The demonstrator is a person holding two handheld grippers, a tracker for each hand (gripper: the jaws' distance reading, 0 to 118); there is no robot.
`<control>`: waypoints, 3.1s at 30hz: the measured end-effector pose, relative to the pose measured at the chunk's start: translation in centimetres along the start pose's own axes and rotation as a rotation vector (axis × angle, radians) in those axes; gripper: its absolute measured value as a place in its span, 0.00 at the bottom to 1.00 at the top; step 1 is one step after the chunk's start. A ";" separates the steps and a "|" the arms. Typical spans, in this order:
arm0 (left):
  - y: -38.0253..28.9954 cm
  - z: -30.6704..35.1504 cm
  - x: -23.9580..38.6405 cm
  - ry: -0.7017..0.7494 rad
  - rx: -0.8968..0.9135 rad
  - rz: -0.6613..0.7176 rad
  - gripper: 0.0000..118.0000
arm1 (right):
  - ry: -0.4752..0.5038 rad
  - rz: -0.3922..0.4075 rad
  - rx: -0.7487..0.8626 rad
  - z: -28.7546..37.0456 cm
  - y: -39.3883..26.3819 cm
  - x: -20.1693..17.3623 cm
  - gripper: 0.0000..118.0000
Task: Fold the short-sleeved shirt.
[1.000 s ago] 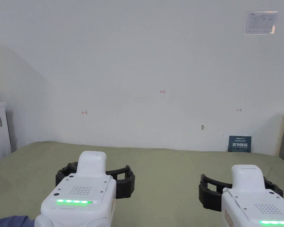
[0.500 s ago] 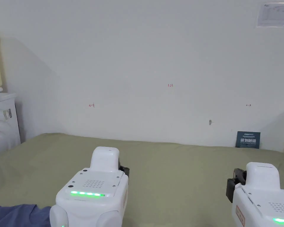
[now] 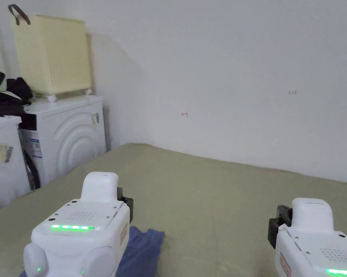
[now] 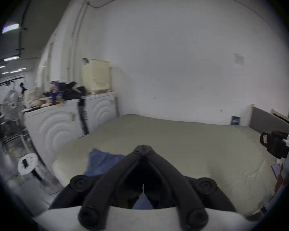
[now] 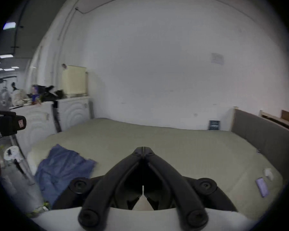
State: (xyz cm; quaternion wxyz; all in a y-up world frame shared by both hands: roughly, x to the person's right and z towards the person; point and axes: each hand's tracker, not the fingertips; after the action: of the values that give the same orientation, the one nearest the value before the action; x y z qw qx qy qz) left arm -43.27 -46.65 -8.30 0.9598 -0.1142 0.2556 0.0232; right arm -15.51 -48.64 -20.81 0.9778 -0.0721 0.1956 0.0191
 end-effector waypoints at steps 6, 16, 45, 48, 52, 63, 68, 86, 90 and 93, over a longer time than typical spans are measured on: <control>-0.8 2.2 -8.1 0.208 -0.015 0.047 0.00 | 0.238 0.009 0.006 -2.3 0.1 -8.7 0.00; -1.7 1.8 -12.3 0.261 -0.045 0.085 0.00 | 0.303 0.039 -0.014 -3.4 -0.7 -12.6 0.00; -17.7 -27.4 -6.8 -0.124 -0.786 0.025 1.00 | 0.214 0.049 -0.373 -9.1 -13.8 -6.4 0.00; -18.8 -28.0 -6.0 -0.102 -0.821 0.001 0.99 | 0.196 0.047 -0.391 -8.9 -14.2 -5.9 0.00; -20.0 -28.7 -5.5 -0.083 -0.852 -0.040 0.97 | 0.181 0.037 -0.397 -7.5 -14.0 -4.6 0.00; -12.6 -24.3 -3.9 -0.060 -0.695 -0.083 0.07 | 0.051 0.022 -0.337 0.1 -11.6 2.3 0.00; -6.4 -20.7 2.5 -0.193 -0.554 -0.142 0.07 | -0.040 -0.014 -0.297 4.1 -10.4 6.5 0.00; -2.4 -11.8 43.5 -0.903 -0.426 -0.360 0.07 | -0.363 -0.123 -0.307 12.2 -11.7 18.9 0.00; -7.7 -13.5 48.1 -0.922 -0.535 -0.377 0.07 | -0.389 -0.130 -0.345 11.5 -13.0 20.0 0.00; -12.5 -15.5 48.9 -0.901 -0.650 -0.351 0.21 | -0.390 -0.137 -0.376 10.5 -14.2 20.6 0.00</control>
State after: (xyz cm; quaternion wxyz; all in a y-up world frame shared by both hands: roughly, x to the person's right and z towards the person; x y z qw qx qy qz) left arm -7.03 -63.10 -43.09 0.8790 -0.4225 -0.2208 -0.0130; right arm 8.46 -60.91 -17.25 0.9655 -0.2601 -0.0084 0.0026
